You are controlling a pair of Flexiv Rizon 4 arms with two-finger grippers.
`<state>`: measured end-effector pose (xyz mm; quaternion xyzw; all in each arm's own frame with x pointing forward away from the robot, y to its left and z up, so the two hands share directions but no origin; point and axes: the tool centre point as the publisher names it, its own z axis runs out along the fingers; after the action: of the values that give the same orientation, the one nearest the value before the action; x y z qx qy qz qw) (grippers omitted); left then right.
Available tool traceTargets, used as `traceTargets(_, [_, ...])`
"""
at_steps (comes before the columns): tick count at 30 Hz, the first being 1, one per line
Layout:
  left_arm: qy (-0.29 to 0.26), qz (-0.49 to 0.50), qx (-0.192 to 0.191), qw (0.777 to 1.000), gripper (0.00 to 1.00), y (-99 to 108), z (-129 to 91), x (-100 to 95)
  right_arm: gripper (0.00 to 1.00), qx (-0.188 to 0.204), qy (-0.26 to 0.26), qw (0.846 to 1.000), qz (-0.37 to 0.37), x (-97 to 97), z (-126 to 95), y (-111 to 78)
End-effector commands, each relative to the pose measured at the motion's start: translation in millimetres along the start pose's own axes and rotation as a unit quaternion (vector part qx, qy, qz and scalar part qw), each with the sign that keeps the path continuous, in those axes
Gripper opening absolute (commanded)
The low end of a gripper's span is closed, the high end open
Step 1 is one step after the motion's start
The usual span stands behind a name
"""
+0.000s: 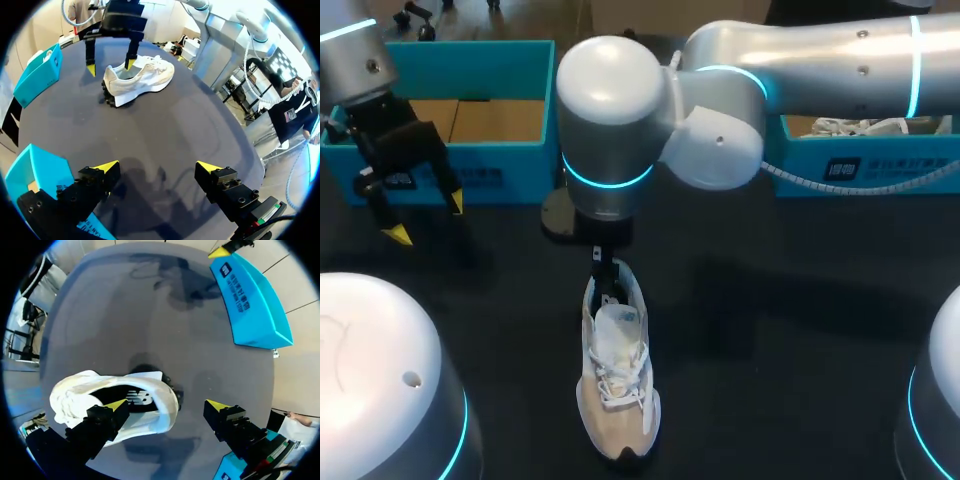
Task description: Take the shoe out of the shoebox, open the shoe tongue, remove and reinsert the insole, then place the shoe into the shoebox
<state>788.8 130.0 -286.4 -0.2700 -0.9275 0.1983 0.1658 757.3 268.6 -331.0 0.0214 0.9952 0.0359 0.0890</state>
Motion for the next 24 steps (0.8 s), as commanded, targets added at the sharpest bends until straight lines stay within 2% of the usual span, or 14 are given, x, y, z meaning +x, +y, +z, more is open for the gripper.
traceTargets(1, [0.000,0.000,-0.001,1.000,1.00,0,0,0.8,1.00,0.003,-0.003,1.000,-0.010,-1.7,15,5.1])
traceTargets(11, [0.000,0.000,-0.001,1.000,1.00,0,0,0.8,1.00,0.019,0.015,1.000,0.002,-5.6,33,-10.8])
traceTargets(24, [0.000,0.000,-0.001,1.000,1.00,0,0,0.8,1.00,0.018,0.031,0.999,0.012,-11.8,56,-19.8])
